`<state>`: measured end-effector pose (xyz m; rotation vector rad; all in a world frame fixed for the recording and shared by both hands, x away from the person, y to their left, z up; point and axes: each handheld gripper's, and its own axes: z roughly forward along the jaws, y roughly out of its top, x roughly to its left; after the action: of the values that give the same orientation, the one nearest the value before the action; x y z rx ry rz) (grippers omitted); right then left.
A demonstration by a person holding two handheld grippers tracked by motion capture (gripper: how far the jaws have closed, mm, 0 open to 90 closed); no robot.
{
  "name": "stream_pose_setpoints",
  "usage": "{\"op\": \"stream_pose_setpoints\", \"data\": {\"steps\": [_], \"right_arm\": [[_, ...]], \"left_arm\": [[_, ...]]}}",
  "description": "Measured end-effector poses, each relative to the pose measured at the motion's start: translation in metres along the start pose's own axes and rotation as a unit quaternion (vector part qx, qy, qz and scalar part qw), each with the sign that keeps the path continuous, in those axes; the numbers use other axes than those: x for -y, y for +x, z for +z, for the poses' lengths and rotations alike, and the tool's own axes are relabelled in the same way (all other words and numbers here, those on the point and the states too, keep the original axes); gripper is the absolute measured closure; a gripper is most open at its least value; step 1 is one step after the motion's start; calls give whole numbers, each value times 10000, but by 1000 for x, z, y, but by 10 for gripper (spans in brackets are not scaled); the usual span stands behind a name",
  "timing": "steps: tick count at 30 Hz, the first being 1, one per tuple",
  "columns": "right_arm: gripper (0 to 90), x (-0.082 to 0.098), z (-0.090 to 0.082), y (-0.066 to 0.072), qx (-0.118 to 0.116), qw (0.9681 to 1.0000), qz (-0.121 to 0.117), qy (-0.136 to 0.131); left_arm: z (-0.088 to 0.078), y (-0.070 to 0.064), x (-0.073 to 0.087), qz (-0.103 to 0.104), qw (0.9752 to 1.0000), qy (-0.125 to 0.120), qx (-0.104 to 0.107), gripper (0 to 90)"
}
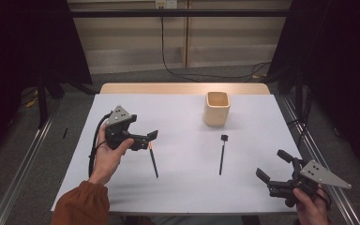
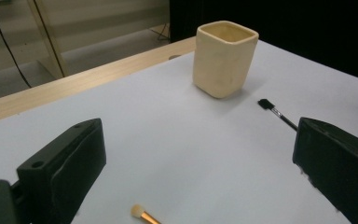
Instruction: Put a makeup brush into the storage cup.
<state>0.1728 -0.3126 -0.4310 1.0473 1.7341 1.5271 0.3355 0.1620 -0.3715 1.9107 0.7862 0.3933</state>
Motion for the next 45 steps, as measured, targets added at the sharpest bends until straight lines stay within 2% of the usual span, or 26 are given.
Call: {"op": "stream_pose_setpoints", "data": {"steps": [3, 4, 5, 7, 8, 9, 13, 14, 15, 20, 25, 27, 28, 29, 30, 31, 32, 33, 36, 37, 38, 39, 40, 41, 44, 45], "right_arm": [[0, 0, 0, 0, -3, 10000, 7, -3], [0, 0, 0, 0, -6, 10000, -2, 0], [0, 0, 0, 0, -6, 10000, -2, 0], [0, 0, 0, 0, -5, 10000, -3, 3], [0, 0, 0, 0, -6, 10000, 0, 5], [0, 0, 0, 0, -6, 10000, 0, 5], [0, 0, 0, 1, -8, 10000, 9, 22], [0, 0, 0, 1, -17, 10000, 15, 32], [0, 0, 0, 1, -17, 10000, 13, 35], [0, 0, 1, 1, -7, 10000, 26, 48], [0, 1, 1, 1, -38, 10000, 13, 80], [0, 1, 1, 1, -40, 10000, 9, 75], [0, 1, 1, 1, -42, 10000, 8, 80], [0, 1, 1, 1, -42, 10000, 8, 80], [0, 1, 1, 1, -40, 10000, 9, 77], [0, 1, 2, 1, -40, 10000, 10, 83], [0, 1, 2, 1, -40, 10000, 10, 83], [0, 1, 2, 1, -41, 10000, 1, 87], [0, 1, 2, 1, -53, 9999, 8, 103], [0, 1, 2, 2, -65, 9999, -2, 106], [0, 1, 2, 2, -86, 9999, -9, 83], [0, 1, 2, 2, -86, 9999, -9, 83], [0, 1, 2, 2, -90, 9999, 2, 90], [0, 1, 2, 2, -90, 9999, 2, 90], [0, 1, 2, 2, -103, 9999, 6, 95], [0, 1, 2, 2, -109, 9999, 3, 103]], "left_arm": [[2, 1, -4, -59, 9995, 295, 82, 26], [5, 1, -5, -38, 9986, 529, 46, 30], [5, 1, -5, -38, 9986, 529, 46, 31], [7, 2, -5, -138, 9970, 756, 53, 34], [10, 3, -4, -285, 9948, 969, 129, 43], [10, 3, -4, -285, 9948, 969, 129, 45], [16, 5, -2, -407, 9908, 1288, -7, 46], [18, 7, -1, -441, 9878, 1490, -18, 45], [18, 7, -1, -441, 9878, 1490, -18, 42], [26, 10, 4, -513, 9795, 1948, -82, 41], [32, 13, 5, -742, 9731, 2166, -262, 33], [33, 14, 6, -712, 9691, 2344, -285, 47], [36, 15, 7, -680, 9638, 2561, -309, 48], [36, 15, 7, -680, 9638, 2561, -309, 48], [38, 15, 8, -677, 9602, 2692, -297, 48], [43, 14, 10, -687, 9542, 2892, -346, 45], [43, 14, 10, -687, 9542, 2892, -346, 44], [47, 13, 12, -624, 9500, 3040, -349, 44], [54, 10, 15, -642, 9414, 3297, -304, 65], [56, 9, 16, -667, 9394, 3351, -292, 73], [59, 9, 16, -750, 9333, 3496, -327, 71], [59, 9, 16, -750, 9333, 3496, -327, 71], [63, 9, 15, -810, 9244, 3706, -395, 76], [63, 9, 15, -810, 9244, 3706, -395, 87], [69, 9, 14, -902, 9141, 3945, -258, 97], [70, 8, 14, -931, 9126, 3973, -262, 105]]}}
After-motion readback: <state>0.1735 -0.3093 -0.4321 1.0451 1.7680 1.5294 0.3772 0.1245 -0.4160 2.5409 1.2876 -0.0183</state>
